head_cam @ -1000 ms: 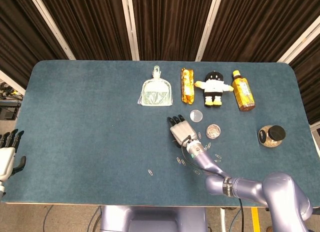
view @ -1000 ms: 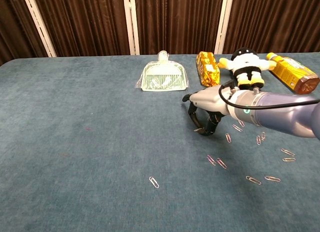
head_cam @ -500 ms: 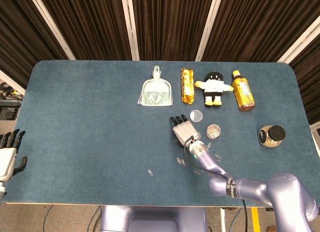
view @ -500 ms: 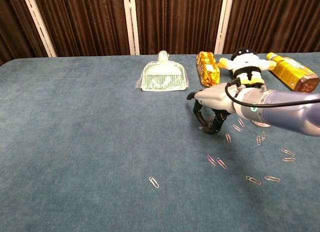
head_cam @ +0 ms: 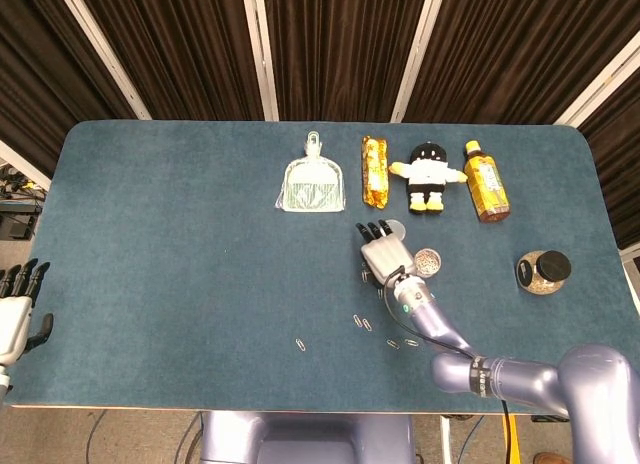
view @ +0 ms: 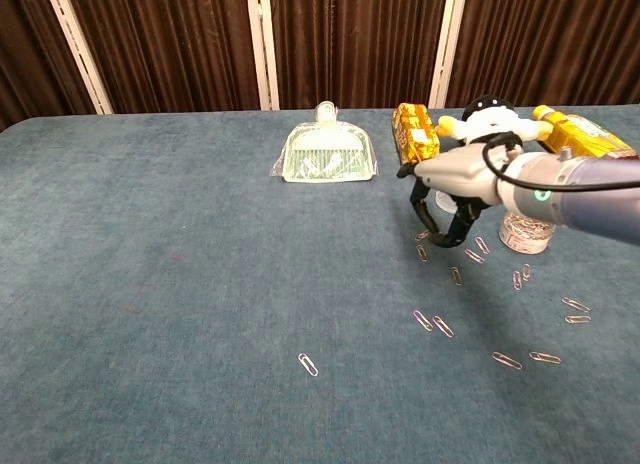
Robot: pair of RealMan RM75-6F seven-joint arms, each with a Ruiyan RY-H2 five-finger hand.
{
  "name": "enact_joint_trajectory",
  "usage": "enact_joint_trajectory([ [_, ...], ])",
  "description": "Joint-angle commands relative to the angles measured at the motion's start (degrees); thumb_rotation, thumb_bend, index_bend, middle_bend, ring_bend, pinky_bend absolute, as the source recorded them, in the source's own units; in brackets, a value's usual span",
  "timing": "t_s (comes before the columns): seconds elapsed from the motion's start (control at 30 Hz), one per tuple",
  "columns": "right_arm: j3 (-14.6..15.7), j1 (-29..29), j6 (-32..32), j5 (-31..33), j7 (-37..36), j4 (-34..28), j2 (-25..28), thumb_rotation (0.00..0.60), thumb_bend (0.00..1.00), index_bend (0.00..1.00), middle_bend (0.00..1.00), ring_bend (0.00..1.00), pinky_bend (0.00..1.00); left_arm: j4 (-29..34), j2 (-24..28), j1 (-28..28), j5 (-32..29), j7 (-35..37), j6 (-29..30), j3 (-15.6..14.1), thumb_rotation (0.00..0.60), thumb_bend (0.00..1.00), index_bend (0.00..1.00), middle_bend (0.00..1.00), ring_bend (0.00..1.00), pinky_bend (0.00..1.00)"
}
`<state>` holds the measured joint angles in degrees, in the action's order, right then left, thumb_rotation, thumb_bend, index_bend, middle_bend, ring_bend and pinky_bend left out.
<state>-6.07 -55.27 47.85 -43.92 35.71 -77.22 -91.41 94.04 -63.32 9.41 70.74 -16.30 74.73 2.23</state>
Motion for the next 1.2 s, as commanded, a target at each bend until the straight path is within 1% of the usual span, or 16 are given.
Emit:
enact_joint_trajectory([
  [0.03, -0.1, 0.5, 0.6, 0.0, -0.2, -0.7, 1.3, 0.6, 0.45, 0.62, 0.0, 0.0, 0.0, 0.0, -0.1, 0.0, -0.2, -0.2, 0.0, 0.0, 0.6, 0.48, 0.0, 0.0, 0.0, 0.0],
  [0.23, 0.0, 2.9, 1.1, 0.4, -2.6, -0.8, 7.0, 0.6, 0.45, 0.62, 0.0, 0.0, 0.0, 0.6, -0.6, 0.4, -1.0, -2.3, -0.1, 0.3, 0.6, 0.48, 0.0, 0.0, 0.0, 0.0],
  [0.47, 0.2, 4.1, 0.1, -0.4, -4.9, 0.1, 9.0, 0.6, 0.45, 0.61, 0.0, 0.0, 0.0, 1.2, -0.9, 0.8, -1.3, -3.7, -0.3, 0.4, 0.6, 0.48, 0.0, 0.0, 0.0, 0.0],
  [0.83, 0.7, 5.8, -0.4, -2.6, -7.6, 0.5, 10.2, 0.6, 0.45, 0.61, 0.0, 0.0, 0.0, 2.3, -1.3, 1.3, -0.8, -5.2, -0.2, 0.3, 0.6, 0.48, 0.0, 0.0, 0.0, 0.0],
  [1.2, 1.1, 6.4, -1.4, -2.7, -8.1, 2.0, 8.9, 0.6, 0.44, 0.6, 0.0, 0.0, 0.0, 2.2, -1.2, 1.2, -0.3, -5.0, 0.0, 0.0, 0.6, 0.48, 0.0, 0.0, 0.0, 0.0],
])
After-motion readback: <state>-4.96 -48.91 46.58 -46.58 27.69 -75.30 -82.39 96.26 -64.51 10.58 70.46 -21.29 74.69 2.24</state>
